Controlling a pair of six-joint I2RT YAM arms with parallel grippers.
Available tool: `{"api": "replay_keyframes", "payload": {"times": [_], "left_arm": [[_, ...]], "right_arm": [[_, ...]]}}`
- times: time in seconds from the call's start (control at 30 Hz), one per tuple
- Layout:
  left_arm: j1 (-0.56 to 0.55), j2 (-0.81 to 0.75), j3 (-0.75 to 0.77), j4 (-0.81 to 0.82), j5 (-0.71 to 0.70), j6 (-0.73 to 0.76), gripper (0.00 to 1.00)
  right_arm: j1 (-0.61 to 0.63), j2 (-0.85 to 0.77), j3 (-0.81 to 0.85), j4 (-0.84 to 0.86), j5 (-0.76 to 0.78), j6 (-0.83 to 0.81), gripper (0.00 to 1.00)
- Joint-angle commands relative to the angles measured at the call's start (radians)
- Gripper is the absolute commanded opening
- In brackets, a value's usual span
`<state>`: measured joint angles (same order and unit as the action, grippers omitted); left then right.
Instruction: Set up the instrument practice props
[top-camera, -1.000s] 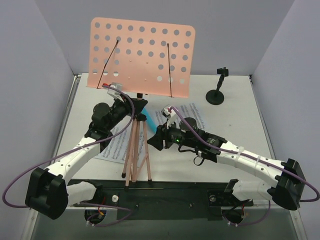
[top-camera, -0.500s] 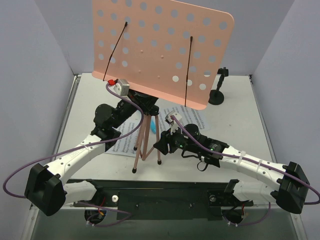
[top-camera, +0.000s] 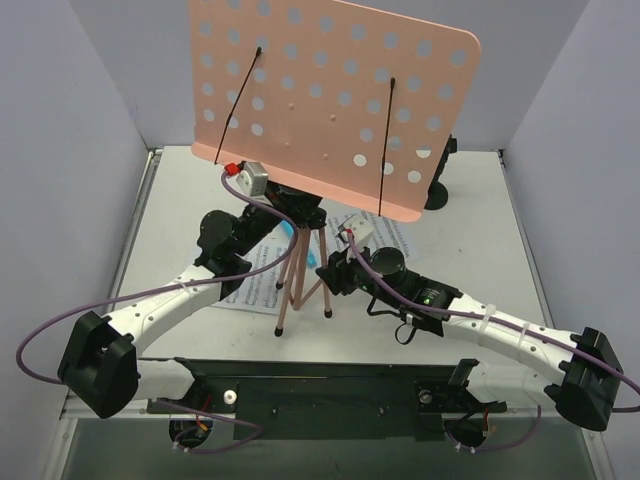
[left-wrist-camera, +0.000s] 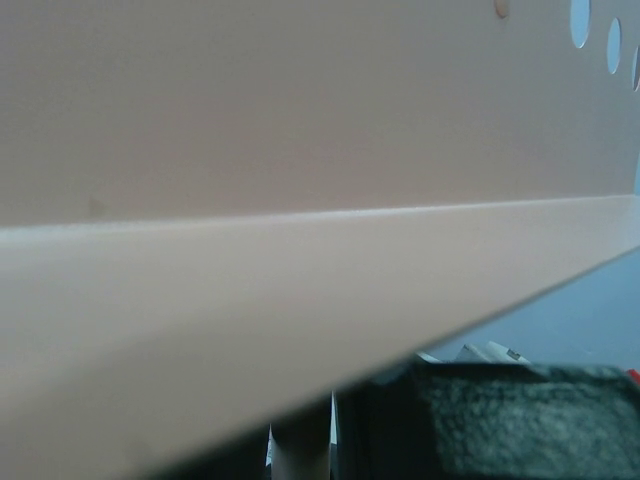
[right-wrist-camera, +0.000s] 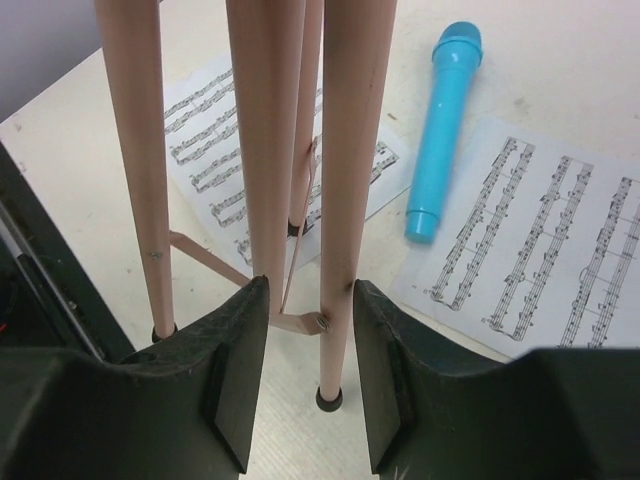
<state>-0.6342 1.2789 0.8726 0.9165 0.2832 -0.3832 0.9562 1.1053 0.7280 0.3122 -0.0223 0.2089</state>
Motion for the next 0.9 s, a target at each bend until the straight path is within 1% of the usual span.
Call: {"api": "replay_keyframes", "payload": {"times": [0.0,0.17,0.27,0.37,0.4,0.53,0.6,0.67,0.77,0.87], "left_arm": [[-0.012,-0.039,0.074,0.386,-0.049,-0.013,0.0],[-0.013,-0.038,0.063,0.409,-0.049,-0.016,0.0],[-0.013,-0.038,0.054,0.42,-0.036,-0.014,0.0],[-0.016,-0.038,0.048,0.429,-0.021,-0.011,0.0],[-0.016,-0.038,0.045,0.435,-0.018,-0.013,0.0],[-0.016,-0.039,0.028,0.455,0.013,-0.003,0.0],[-0.016,-0.046,0.017,0.455,0.02,0.006,0.0],[-0.016,-0.049,0.008,0.456,0.033,0.023,0.0],[-0.016,-0.053,-0.004,0.447,0.077,0.085,0.0],[-0.016,-0.069,-0.027,0.403,0.091,0.141,0.0]], "right_arm": [[-0.004,0.036,-0.003,0.122,0.099,-0.048,0.33],[-0.004,0.106,0.01,0.171,0.16,-0.055,0.29],[-0.004,0.131,0.02,0.192,0.205,-0.065,0.25],[-0.004,0.153,0.028,0.194,0.243,-0.088,0.19],[-0.004,0.159,0.03,0.195,0.257,-0.095,0.15],[-0.005,0.174,0.022,0.225,0.301,-0.132,0.04],[-0.005,0.179,0.014,0.243,0.321,-0.158,0.0],[-0.005,0.183,0.001,0.275,0.337,-0.2,0.0],[-0.008,0.192,-0.024,0.324,0.372,-0.279,0.0],[-0.02,0.197,-0.061,0.384,0.406,-0.342,0.0]]}}
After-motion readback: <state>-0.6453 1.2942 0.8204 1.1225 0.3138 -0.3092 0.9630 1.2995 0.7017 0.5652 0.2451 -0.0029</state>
